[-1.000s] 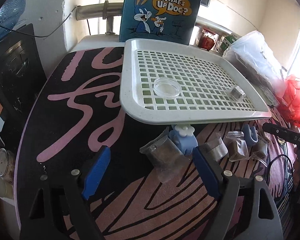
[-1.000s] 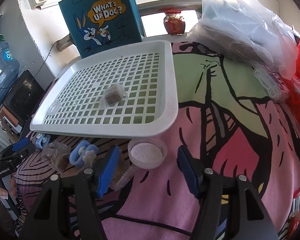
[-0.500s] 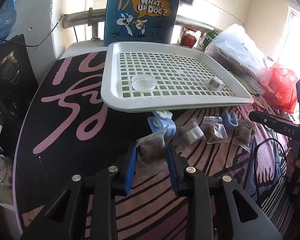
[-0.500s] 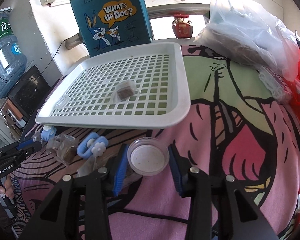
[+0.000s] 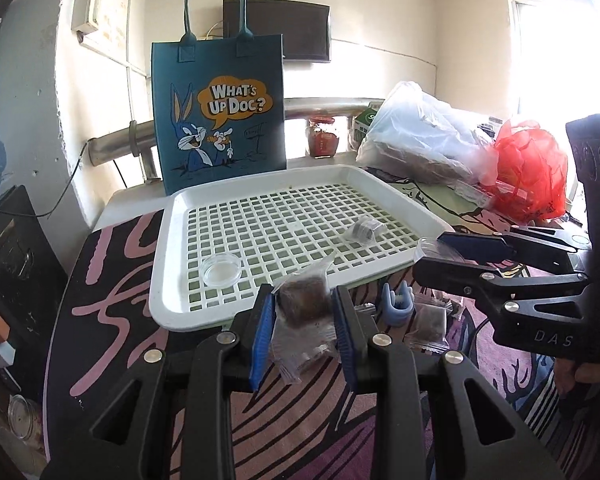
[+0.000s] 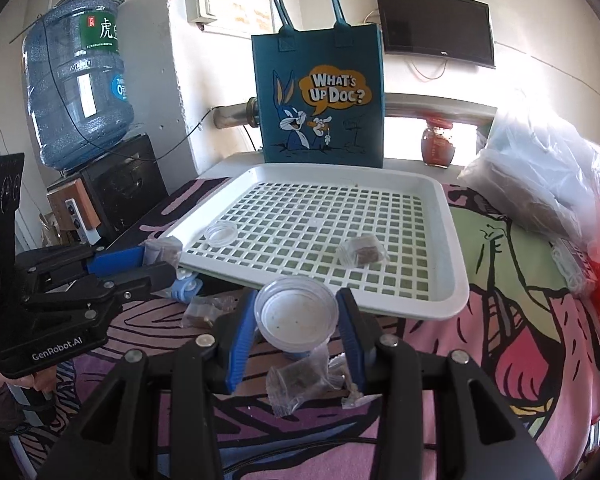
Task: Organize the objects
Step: 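Hold the clear container in right tool while left tool holds the bag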
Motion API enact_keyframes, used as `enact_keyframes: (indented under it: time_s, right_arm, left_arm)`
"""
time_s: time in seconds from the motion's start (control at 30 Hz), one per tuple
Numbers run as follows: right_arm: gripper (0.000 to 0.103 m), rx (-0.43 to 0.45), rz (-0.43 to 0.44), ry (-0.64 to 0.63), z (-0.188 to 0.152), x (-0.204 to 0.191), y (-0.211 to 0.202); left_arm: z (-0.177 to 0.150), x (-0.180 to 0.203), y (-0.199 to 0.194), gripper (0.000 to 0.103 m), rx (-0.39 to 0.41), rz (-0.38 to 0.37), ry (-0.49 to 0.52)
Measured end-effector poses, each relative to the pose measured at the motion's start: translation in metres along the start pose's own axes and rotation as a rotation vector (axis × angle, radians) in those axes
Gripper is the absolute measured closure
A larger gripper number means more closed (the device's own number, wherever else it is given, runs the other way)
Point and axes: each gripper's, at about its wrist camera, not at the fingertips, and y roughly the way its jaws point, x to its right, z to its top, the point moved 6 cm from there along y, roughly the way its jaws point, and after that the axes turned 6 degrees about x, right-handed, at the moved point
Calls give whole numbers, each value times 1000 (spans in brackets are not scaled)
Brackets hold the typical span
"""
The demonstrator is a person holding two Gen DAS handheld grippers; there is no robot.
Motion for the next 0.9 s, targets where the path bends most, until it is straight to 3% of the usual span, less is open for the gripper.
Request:
enact_keyframes:
  time_s: [0.23,0.9]
  right_arm:
    - [64,35,-44,-54,-5,-6,9]
    - [64,105,-34,-46,0,-6,-3]
  left_arm:
    - [-4,-6,4,75,20,11,-19]
    - [-7,-7,0,74,39,9,-37]
